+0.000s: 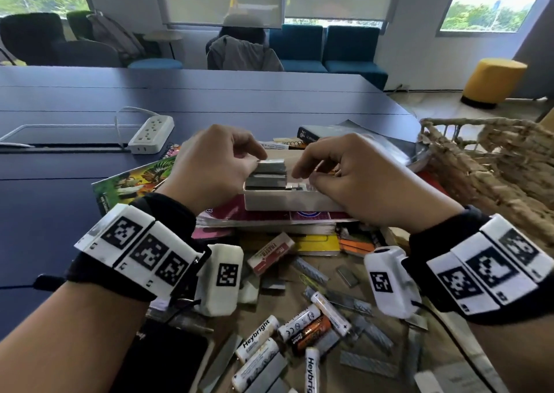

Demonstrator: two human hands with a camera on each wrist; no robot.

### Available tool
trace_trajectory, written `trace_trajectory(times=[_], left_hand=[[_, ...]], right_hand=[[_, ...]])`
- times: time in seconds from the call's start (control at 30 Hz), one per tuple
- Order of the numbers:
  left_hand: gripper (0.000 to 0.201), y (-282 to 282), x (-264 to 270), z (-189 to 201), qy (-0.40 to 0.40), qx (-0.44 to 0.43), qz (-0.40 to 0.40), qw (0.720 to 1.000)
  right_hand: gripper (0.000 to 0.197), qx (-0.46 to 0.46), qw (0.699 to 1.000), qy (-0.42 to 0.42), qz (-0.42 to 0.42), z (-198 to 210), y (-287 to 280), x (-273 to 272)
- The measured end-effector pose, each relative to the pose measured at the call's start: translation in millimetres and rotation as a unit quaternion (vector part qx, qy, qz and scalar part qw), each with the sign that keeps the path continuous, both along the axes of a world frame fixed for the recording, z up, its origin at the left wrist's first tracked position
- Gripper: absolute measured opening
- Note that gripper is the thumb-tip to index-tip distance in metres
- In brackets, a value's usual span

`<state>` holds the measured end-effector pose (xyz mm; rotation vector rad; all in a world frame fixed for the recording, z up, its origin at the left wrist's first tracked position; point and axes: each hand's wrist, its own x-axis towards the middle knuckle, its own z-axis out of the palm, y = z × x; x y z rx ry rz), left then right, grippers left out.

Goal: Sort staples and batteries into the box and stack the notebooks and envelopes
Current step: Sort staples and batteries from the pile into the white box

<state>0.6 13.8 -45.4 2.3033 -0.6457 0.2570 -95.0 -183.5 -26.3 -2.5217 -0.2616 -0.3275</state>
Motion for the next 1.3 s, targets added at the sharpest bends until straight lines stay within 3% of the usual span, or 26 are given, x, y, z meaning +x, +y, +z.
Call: trace_trajectory(times=[0.17,0.33,0.43,0.53,0.63,0.83,1.07,1.2,1.3], left_hand=[[0.015,-6,-7,-6,-0.018,-0.018,0.0,1.0],[0.011,-13,-19,-3,-0.05,-0.058,-0.03,0.997],[0.012,-16,-26,0,-0.046,-0.079,-0.059,0.994],[0.012,-18,-27,-3,0.003,-0.046,-0.111,0.993],[0.02,-16,-26,-8,0.044,0.023,-0.165,0.985],[0.025,-14,-26,-5,0.049,0.043,-0.175,0.982],[0.02,-13,-30,-2,0.042,0.022,-0.169,0.984],[0.007,-9,-43,16,-0.001,0.041,-0.162,0.986],[0.004,-2,-53,32,0.025,0.053,-0.198,0.978]], right_hand=[[0.027,-0.011,1.0,0.007,-0.006,2,-3,-1],[0.012,-0.078,0.997,0.005,0.018,12,-1,-11],[0.009,-0.1,0.983,0.115,0.099,19,1,-18],[0.014,-0.128,0.955,0.216,0.156,13,7,-25],[0.017,-0.127,0.94,0.272,0.164,4,11,-27],[0.025,-0.165,0.913,0.339,0.157,-4,18,-33],[0.029,-0.182,0.914,0.335,0.141,-8,24,-36],[0.044,-0.192,0.918,0.308,0.16,-7,27,-38],[0.058,-0.222,0.913,0.301,0.164,-7,29,-40]])
